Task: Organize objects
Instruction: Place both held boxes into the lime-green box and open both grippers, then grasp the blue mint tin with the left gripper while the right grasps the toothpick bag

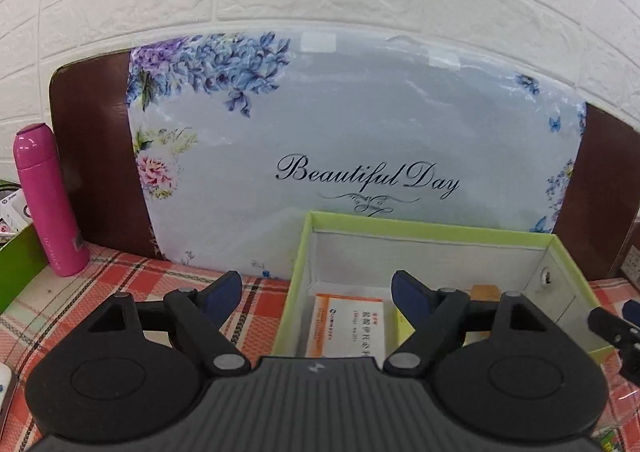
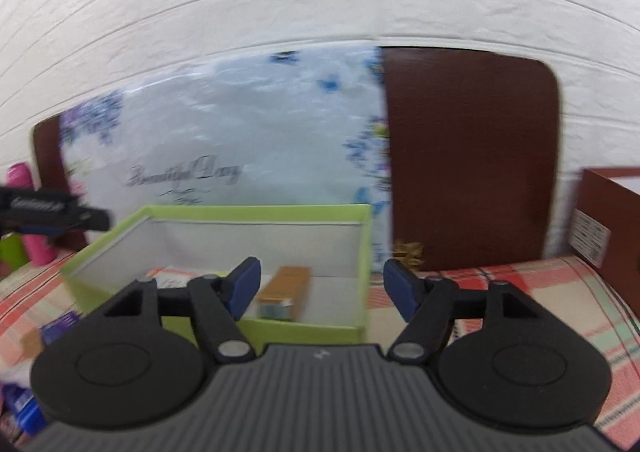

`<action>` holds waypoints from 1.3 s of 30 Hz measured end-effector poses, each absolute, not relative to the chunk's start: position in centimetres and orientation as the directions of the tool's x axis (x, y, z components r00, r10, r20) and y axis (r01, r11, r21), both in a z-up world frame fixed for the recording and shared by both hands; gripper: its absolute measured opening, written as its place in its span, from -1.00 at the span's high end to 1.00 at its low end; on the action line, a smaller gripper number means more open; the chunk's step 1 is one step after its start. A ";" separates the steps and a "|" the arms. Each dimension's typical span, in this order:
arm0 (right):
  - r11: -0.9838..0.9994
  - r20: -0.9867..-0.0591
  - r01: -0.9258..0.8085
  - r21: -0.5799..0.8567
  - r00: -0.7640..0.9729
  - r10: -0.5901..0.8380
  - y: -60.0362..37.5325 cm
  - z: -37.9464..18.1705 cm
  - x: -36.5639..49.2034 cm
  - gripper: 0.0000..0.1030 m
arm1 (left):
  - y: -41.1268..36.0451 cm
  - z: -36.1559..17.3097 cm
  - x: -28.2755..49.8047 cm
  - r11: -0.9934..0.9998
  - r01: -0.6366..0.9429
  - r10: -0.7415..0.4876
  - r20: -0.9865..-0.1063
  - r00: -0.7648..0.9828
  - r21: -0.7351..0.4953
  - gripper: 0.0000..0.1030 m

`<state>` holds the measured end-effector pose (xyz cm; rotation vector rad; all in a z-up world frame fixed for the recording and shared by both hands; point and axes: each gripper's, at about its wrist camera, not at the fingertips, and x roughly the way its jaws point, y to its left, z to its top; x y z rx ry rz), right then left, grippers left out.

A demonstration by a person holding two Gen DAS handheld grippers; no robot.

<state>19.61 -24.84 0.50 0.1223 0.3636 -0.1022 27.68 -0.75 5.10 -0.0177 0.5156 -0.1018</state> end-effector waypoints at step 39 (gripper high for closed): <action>0.977 -0.436 0.053 0.206 0.899 0.043 -27.0 3.1 7.5 -0.77 | 2.5 4.7 13.7 0.961 0.141 -0.254 -0.564 0.786 -0.238 -0.47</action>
